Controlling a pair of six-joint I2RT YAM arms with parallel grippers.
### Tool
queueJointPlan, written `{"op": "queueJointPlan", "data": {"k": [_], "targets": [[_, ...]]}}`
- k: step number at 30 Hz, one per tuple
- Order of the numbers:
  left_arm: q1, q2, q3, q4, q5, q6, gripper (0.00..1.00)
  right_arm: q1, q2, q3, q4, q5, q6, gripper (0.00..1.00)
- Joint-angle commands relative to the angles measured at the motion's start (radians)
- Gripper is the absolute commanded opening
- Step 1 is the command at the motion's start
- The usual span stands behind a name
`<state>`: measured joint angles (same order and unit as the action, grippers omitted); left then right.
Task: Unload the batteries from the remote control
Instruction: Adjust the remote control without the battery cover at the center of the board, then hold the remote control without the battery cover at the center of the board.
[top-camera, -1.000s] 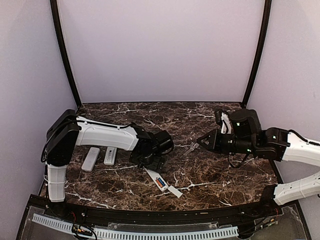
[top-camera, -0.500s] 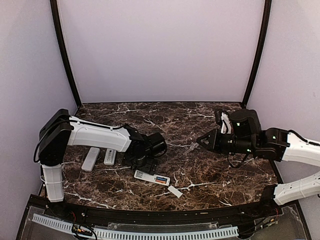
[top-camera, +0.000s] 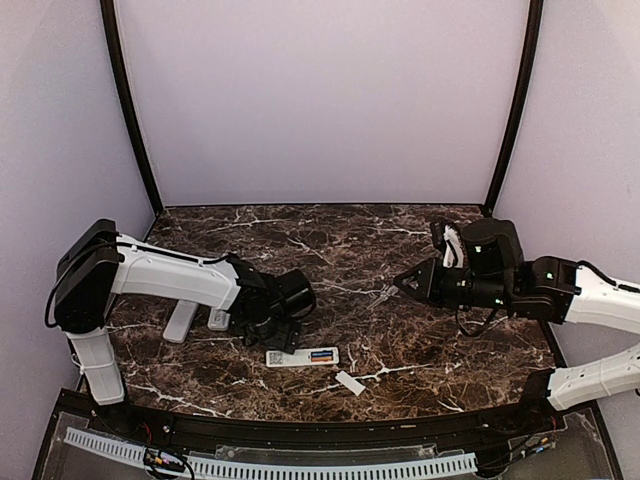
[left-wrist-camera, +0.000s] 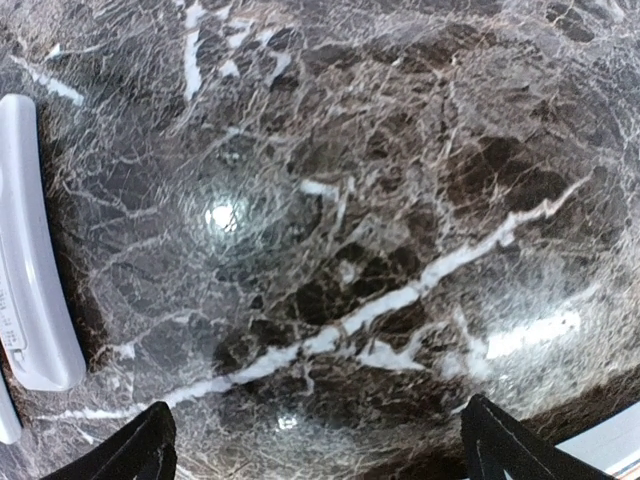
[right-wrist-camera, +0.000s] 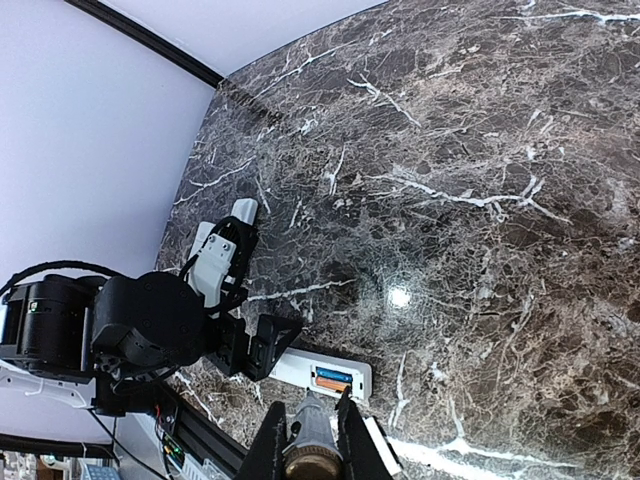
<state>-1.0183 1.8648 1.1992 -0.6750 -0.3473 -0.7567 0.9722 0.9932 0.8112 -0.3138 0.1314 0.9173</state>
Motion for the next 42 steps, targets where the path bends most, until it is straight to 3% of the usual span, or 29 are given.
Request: {"op": "queueJointPlan", "data": {"k": [1, 8, 16, 24, 35, 42], "targets": [[-0.007, -0.060, -0.071, -0.017, 0.069, 0.005, 0.99, -0.003, 0.005, -0.006, 0.038, -0.001, 0.002, 0.00], [-0.008, -0.101, -0.089, -0.016, 0.064, 0.015, 0.99, -0.003, 0.021, 0.008, 0.043, -0.009, -0.004, 0.00], [-0.008, -0.289, -0.136, 0.016, 0.008, 0.056, 0.99, -0.003, 0.023, 0.008, 0.035, -0.006, -0.012, 0.00], [-0.009, -0.446, -0.307, 0.290, 0.179, 0.233, 0.97, 0.021, 0.060, -0.022, 0.121, -0.031, -0.094, 0.00], [-0.064, -0.497, -0.455, 0.454, 0.179, 0.291, 0.92, 0.077, 0.174, -0.018, 0.220, -0.060, -0.216, 0.00], [-0.072, -0.497, -0.500, 0.464, 0.177, 0.276, 0.91, 0.081, 0.229, -0.006, 0.233, -0.029, -0.218, 0.00]]}}
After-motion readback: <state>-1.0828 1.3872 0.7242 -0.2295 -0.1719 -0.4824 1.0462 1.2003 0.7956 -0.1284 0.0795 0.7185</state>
